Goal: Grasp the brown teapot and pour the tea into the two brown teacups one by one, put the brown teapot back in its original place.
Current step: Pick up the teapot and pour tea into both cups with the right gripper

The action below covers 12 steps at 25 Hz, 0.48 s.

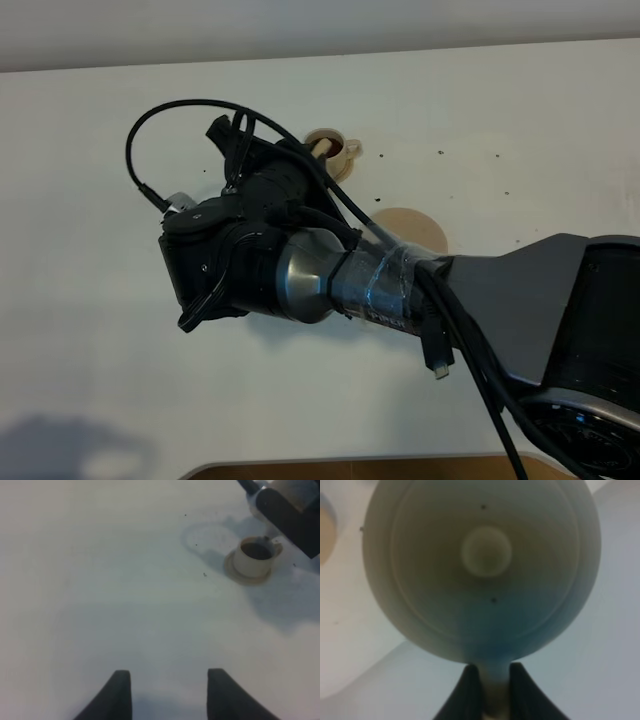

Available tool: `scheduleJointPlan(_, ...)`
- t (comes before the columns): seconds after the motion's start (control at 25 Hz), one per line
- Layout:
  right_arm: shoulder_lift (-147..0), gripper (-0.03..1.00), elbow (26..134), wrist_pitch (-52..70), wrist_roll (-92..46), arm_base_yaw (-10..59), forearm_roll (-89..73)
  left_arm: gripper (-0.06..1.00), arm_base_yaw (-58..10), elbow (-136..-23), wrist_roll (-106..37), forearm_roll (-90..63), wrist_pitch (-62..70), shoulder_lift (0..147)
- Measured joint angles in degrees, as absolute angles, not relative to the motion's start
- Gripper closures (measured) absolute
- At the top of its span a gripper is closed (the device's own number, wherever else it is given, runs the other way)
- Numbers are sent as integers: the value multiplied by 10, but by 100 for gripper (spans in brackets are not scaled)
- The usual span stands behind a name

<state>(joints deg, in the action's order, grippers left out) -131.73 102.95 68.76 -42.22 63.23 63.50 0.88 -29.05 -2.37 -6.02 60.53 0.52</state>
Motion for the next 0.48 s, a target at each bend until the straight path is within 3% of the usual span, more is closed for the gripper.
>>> scheduleJointPlan(0.48,-1308,85,1076,693,-314,632,538,58,9,-290,-24,-60,605,5)
